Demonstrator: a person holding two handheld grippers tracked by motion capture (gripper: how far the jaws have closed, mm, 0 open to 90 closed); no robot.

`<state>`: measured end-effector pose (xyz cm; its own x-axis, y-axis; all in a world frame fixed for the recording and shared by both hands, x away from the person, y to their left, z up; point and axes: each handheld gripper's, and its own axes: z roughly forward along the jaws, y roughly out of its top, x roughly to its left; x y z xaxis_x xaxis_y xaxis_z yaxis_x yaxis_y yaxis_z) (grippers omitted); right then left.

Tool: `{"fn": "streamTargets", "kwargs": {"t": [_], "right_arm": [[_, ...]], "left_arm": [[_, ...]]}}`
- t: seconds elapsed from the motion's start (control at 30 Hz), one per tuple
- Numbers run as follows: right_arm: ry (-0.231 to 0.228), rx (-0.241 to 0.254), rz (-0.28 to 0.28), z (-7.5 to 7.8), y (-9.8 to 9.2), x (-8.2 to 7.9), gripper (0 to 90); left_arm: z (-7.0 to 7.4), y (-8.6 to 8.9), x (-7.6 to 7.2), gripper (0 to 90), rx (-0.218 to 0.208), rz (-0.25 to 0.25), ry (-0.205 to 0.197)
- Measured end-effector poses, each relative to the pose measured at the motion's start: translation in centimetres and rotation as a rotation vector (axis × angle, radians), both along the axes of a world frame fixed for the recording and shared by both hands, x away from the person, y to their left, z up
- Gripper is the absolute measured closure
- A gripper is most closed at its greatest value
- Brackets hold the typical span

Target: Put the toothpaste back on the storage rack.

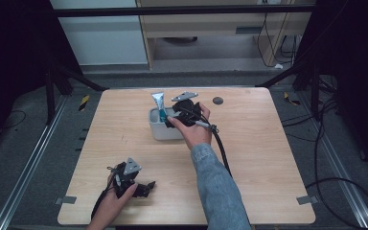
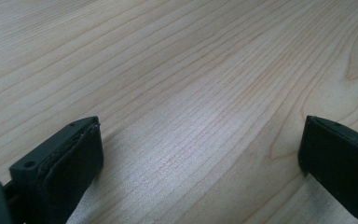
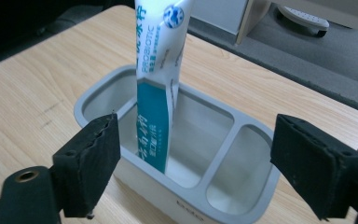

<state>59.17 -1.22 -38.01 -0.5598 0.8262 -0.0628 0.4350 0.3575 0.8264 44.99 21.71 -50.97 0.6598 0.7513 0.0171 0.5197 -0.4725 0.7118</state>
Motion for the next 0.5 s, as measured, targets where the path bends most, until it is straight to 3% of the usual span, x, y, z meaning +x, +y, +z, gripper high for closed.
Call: {"fn": "streamTargets", "kwargs": {"t": [0.2, 0.5], "right_arm": [[-0.018, -0.024, -0.011, 0.7, -0.5, -0.3, 9.8], [-0.052, -0.048, -0.046, 1.4, -1.3, -0.9, 10.9]], "left_arm": [[0.0, 0.0, 0.0, 0.0, 0.000, 0.000, 0.000], [0.0, 0.0, 0.0, 0.0, 0.000, 0.000, 0.000]]}}
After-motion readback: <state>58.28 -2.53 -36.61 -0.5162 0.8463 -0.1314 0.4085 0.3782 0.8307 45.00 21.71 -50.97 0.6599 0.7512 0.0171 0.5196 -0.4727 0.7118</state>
